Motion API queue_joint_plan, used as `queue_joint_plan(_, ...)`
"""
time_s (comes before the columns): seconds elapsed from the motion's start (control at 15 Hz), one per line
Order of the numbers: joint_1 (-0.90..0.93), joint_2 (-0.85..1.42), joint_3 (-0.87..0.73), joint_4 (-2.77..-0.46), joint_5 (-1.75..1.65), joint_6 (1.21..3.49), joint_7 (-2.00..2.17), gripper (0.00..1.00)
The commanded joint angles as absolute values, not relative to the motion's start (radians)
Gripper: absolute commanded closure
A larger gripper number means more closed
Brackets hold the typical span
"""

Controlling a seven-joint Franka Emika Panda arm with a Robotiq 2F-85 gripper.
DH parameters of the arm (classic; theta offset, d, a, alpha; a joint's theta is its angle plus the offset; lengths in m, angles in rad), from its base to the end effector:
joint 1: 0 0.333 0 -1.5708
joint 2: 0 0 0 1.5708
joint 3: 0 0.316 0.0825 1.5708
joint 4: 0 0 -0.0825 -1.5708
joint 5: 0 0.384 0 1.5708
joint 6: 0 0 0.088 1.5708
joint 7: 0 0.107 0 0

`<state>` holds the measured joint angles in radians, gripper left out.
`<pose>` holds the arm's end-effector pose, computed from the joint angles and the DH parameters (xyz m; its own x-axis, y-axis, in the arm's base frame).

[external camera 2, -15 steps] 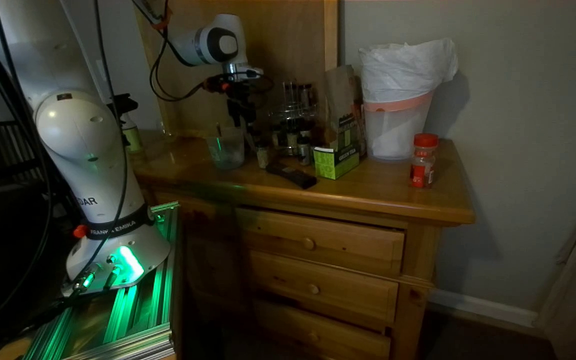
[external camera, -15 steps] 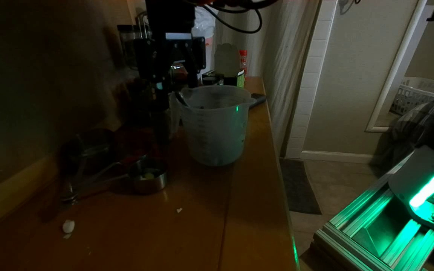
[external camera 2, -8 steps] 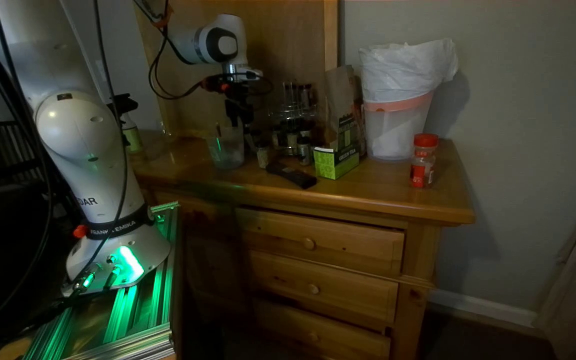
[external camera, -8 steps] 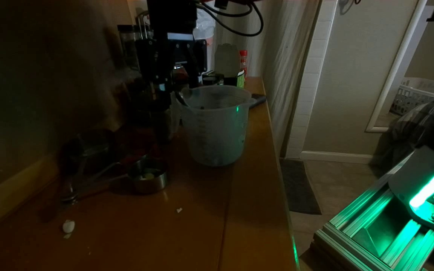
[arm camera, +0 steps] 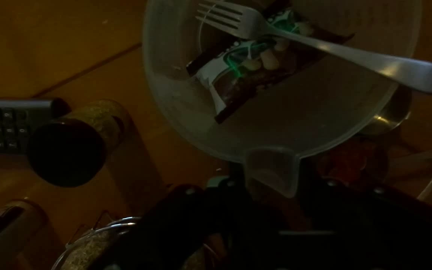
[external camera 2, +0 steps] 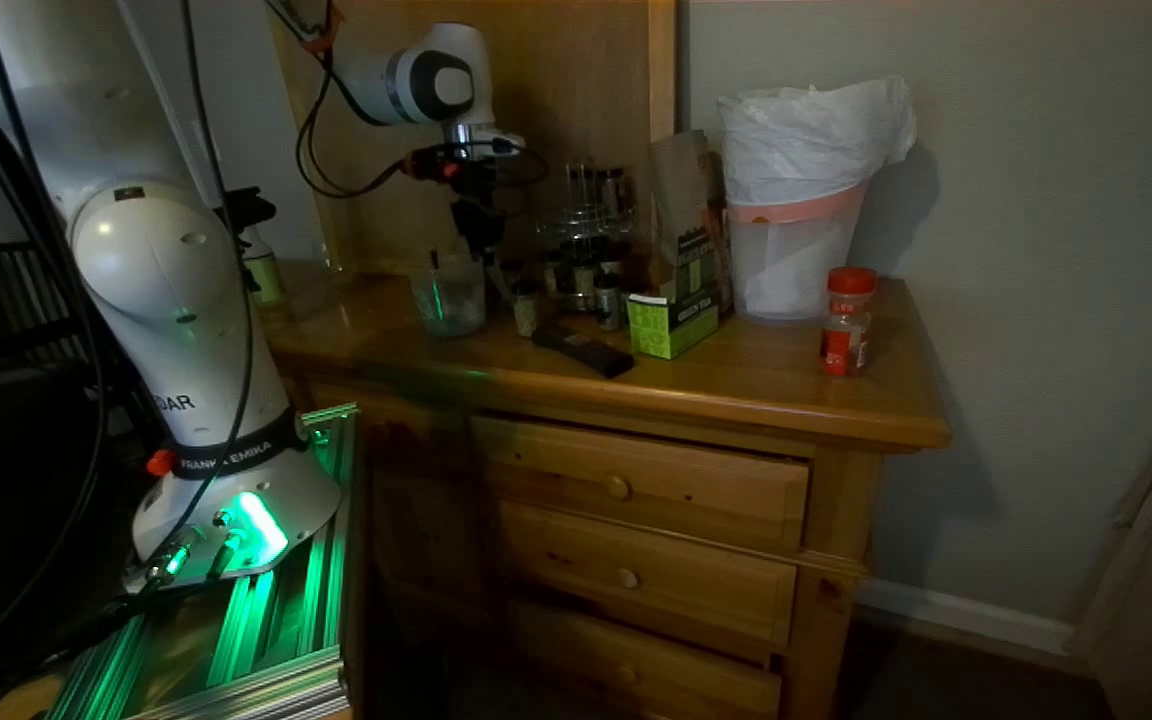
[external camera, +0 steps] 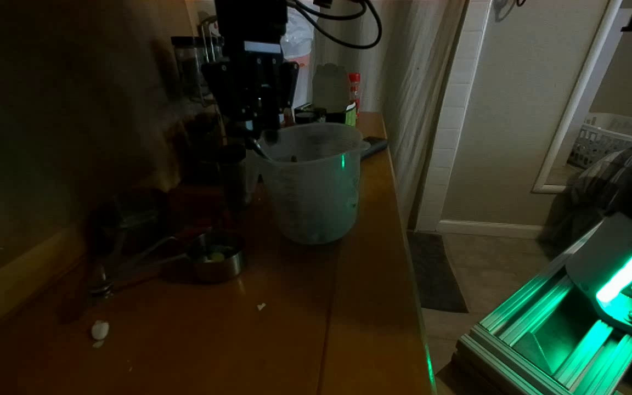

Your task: Move the jar to the left

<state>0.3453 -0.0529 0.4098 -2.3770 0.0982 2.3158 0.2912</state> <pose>0.3552 0.3367 0.3406 0.9219 0.3863 -0.0275 0.3850 -0.9219 -0.0442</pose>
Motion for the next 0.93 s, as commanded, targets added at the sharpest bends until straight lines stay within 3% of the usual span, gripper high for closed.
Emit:
queue_joint_plan(0.0, 0.355, -0.084, 0.399, -2.385, 0.107, 2.308, 0.29, 0.88)
queue_joint_plan(0.47, 0.344, -0.243, 0.345, -2.43, 0.37, 2.309, 0.32, 0.88)
queue_joint_plan(0.87, 0.358, -0.413, 0.394, -2.57, 0.377, 2.295, 0.549, 0.88)
